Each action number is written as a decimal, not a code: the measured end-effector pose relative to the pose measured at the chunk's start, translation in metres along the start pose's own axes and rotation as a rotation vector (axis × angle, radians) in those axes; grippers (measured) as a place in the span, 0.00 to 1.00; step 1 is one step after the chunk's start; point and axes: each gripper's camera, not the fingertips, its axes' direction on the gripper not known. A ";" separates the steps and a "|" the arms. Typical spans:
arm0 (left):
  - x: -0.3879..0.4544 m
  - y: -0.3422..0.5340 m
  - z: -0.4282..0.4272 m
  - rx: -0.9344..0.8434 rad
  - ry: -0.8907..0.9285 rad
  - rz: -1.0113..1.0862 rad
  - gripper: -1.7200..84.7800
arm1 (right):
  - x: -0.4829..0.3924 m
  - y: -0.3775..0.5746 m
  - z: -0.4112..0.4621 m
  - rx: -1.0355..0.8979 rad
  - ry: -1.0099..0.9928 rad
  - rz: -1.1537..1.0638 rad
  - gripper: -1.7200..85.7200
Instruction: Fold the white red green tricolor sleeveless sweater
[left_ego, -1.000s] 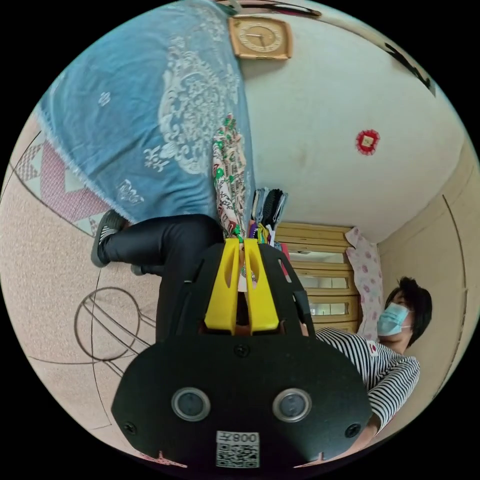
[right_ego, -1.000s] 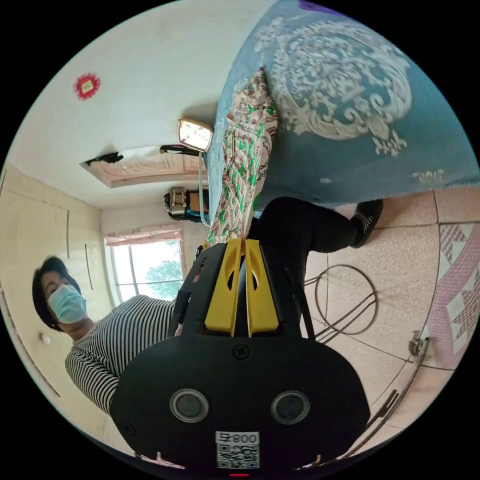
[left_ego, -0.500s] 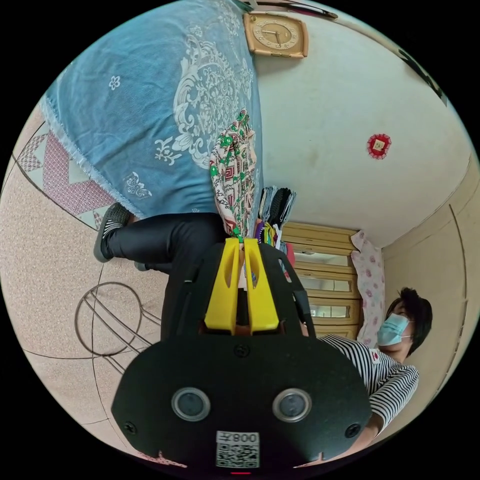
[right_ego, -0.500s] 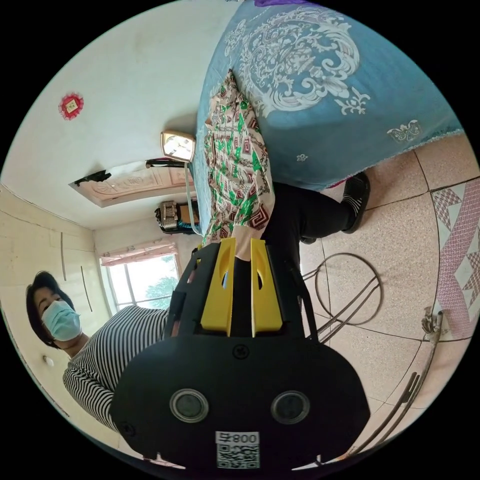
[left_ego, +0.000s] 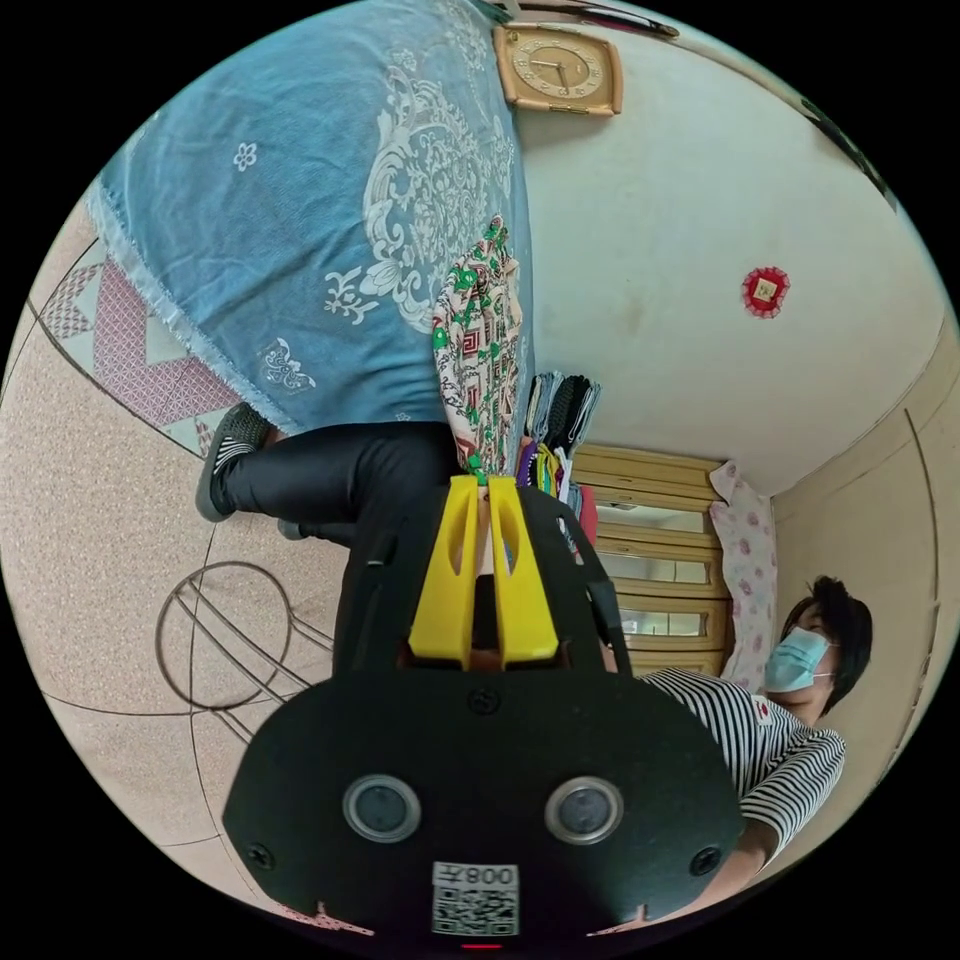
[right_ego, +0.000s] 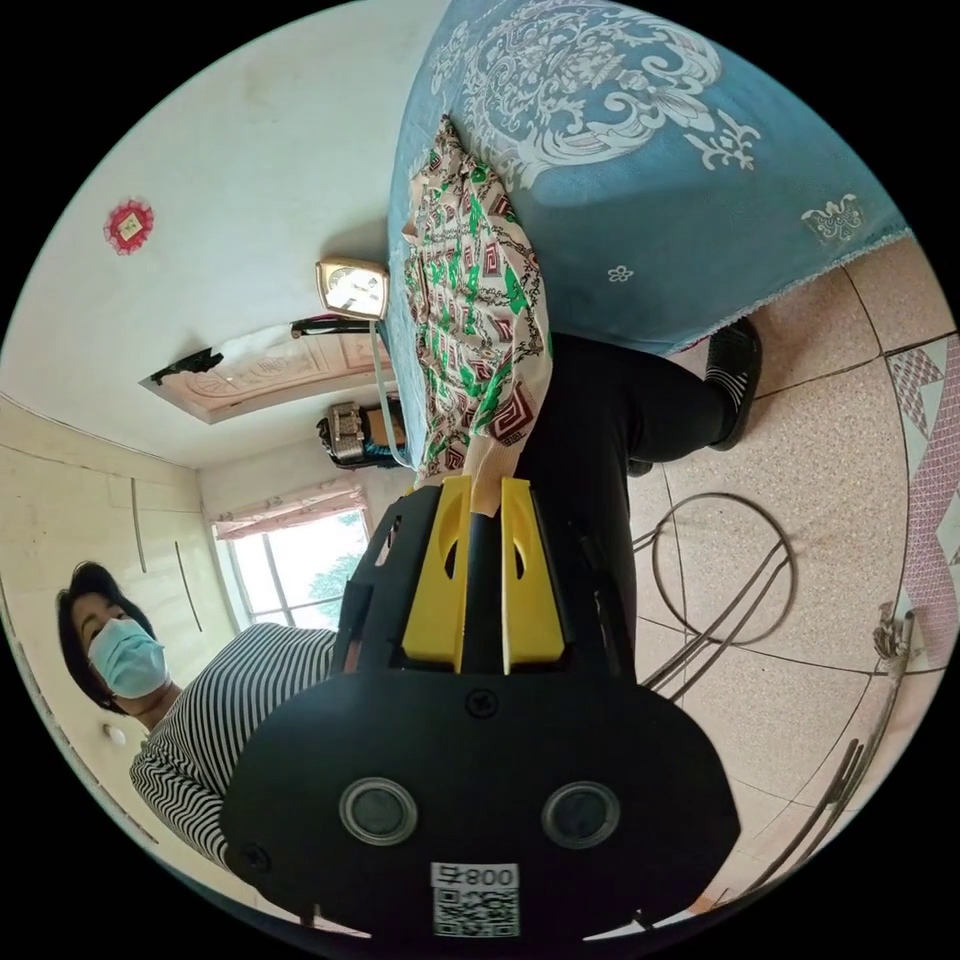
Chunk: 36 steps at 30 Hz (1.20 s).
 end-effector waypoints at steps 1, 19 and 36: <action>0.000 0.000 0.000 -0.002 -0.005 0.008 0.06 | -0.001 0.000 0.001 0.002 0.009 -0.002 0.07; -0.017 0.000 0.020 -0.115 -0.057 -0.063 0.14 | -0.039 -0.006 -0.004 0.032 0.239 -0.039 0.09; 0.031 -0.025 0.008 -0.075 0.085 0.042 0.05 | -0.062 -0.028 -0.002 0.008 0.170 -0.076 0.03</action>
